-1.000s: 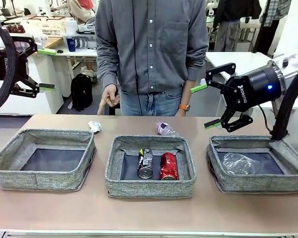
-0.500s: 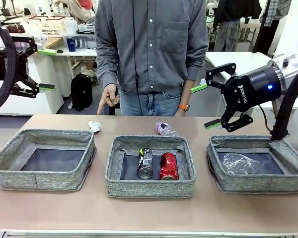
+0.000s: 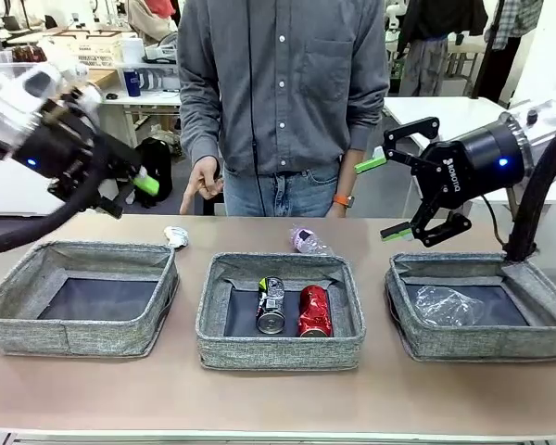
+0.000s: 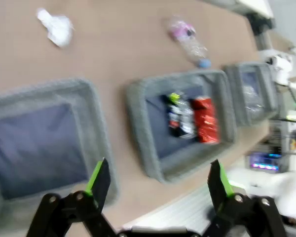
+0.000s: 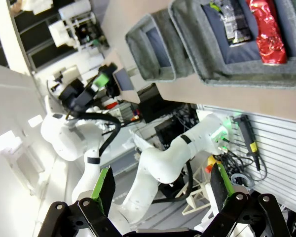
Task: Sort the waste into the appropriate baskets.
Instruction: Pick up the waste item pointed out by the person.
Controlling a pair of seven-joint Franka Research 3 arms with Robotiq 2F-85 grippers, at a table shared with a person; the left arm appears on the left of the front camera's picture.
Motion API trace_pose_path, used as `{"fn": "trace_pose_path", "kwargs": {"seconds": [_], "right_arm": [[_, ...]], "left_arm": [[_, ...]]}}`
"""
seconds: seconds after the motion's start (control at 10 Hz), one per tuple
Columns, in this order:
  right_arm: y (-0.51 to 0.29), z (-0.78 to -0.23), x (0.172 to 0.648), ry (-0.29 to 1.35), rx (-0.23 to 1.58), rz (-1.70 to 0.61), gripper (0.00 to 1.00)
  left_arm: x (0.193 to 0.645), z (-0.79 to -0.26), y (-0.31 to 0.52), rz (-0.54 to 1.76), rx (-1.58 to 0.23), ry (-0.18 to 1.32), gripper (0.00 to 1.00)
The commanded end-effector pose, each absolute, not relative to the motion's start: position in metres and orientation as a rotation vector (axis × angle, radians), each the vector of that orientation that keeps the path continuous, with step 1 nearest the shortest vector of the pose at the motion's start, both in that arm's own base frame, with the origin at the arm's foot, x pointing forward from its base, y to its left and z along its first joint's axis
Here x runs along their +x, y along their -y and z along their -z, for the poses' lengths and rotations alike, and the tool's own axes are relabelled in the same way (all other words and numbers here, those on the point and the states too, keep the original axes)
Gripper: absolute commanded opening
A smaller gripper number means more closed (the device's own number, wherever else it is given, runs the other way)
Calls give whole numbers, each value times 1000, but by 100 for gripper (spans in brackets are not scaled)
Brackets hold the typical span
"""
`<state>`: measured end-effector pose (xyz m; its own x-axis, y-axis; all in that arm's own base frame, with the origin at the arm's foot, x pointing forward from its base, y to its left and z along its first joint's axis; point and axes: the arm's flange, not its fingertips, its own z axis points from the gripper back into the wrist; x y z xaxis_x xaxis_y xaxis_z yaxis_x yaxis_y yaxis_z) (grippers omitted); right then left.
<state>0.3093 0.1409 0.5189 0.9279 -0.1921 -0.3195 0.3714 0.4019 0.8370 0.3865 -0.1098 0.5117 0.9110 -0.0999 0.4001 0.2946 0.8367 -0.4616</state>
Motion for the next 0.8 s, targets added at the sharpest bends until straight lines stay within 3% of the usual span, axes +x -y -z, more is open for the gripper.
{"fn": "trace_pose_path", "kwargs": {"seconds": [0.0,0.1,0.3,0.4,0.5,0.7], "right_arm": [[-141,-523,311,-177,1110,344,100],[-141,-523,311,-177,1110,344,100],[-141,-523,311,-177,1110,344,100],[-141,-523,311,-177,1110,344,100],[-141,-523,311,-177,1110,344,100],[-141,-523,311,-177,1110,344,100]], "left_arm": [[413,-514,110,209,-194,608,100],[386,-512,110,214,-542,374,100],[386,-512,110,214,-542,374,100],[399,-509,120,259,-446,433,100],[434,-502,121,247,-450,292,100],[482,-482,135,243,-387,182,100]]}}
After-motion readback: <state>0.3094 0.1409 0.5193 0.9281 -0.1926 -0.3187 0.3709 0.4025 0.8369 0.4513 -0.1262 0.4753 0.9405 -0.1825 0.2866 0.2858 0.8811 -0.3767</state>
